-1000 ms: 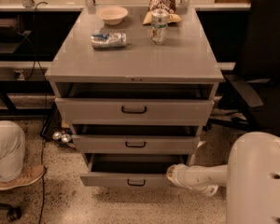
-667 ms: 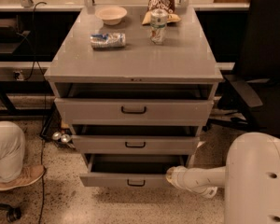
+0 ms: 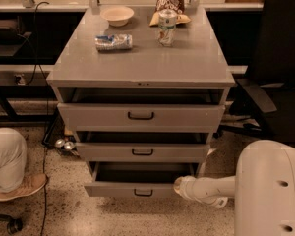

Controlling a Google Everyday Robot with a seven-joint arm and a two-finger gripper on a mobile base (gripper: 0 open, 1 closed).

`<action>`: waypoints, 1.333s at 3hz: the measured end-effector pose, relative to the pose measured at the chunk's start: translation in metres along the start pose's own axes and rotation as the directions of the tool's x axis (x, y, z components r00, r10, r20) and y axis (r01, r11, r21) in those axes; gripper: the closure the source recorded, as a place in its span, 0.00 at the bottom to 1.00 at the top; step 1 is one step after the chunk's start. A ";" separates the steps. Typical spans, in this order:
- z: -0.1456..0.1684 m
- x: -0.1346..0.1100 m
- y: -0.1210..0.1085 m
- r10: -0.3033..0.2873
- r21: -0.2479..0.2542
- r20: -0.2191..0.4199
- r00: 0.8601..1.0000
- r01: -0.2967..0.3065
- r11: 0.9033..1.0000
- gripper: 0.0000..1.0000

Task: Open bottom drawer

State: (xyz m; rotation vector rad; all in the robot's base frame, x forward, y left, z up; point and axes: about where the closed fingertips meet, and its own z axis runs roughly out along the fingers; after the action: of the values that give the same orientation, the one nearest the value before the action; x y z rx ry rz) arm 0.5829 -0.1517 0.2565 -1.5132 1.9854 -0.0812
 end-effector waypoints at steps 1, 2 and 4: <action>0.019 0.010 0.003 -0.064 -0.049 0.008 0.998 0.065 0.997 0.19; 0.030 0.015 0.002 -0.104 -0.078 0.013 0.994 0.105 0.991 0.00; 0.055 0.032 0.014 -0.128 -0.182 -0.002 0.992 0.125 0.975 0.00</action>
Offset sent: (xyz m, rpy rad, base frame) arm 0.0200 -0.0076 -0.0444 -0.0558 0.0459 0.1791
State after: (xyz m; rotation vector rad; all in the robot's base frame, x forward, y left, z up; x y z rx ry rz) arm 0.5952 -0.1580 0.1927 -1.7588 1.9491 0.0378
